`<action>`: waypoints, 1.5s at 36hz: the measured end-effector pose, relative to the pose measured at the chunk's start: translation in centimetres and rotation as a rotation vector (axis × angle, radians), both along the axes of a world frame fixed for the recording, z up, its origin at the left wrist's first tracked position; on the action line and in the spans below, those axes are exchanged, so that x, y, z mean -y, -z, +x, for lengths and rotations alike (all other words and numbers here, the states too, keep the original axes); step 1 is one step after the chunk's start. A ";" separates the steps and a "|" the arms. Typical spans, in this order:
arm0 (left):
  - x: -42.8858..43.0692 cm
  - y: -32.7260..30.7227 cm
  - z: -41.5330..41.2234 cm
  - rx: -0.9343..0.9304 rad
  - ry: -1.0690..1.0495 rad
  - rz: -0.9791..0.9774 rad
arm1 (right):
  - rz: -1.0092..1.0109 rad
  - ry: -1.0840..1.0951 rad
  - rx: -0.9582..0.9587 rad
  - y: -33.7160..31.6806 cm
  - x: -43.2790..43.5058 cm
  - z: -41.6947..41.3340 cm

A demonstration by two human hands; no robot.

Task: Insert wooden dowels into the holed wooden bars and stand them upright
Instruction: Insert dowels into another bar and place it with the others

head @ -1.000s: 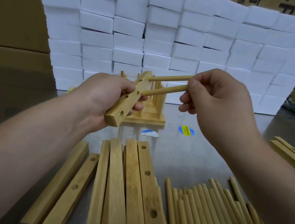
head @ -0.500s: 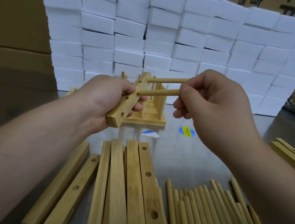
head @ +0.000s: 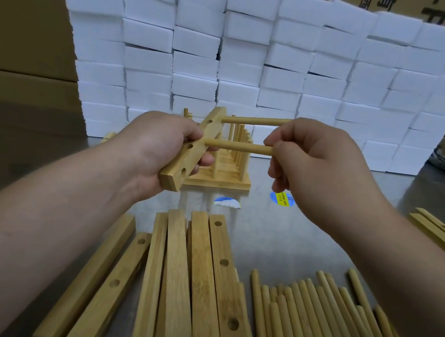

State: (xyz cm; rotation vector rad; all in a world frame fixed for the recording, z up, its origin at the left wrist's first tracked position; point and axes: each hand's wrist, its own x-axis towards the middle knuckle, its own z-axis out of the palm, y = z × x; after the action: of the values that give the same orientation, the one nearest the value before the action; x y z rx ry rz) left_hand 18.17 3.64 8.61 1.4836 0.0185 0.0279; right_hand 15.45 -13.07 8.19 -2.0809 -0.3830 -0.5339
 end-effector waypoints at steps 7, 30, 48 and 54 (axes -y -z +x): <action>0.4 0.1 -0.2 0.068 0.051 -0.009 | -0.329 0.052 0.068 1.0 -0.3 0.2; 0.6 0.5 -0.8 0.145 0.196 0.125 | -0.552 0.141 0.380 1.2 0.0 0.1; 0.9 1.5 -0.5 0.218 0.193 0.161 | -0.176 0.006 0.126 2.2 -0.2 0.3; 0.7 1.2 -0.7 0.256 0.235 0.173 | 0.087 -0.035 0.001 2.3 -0.6 0.2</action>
State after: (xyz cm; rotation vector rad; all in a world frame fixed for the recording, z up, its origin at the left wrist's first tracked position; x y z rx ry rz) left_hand 17.47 2.90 7.38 1.6372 -0.3739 0.0295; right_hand 15.67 -12.49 5.92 -1.9874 -0.3889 -0.5217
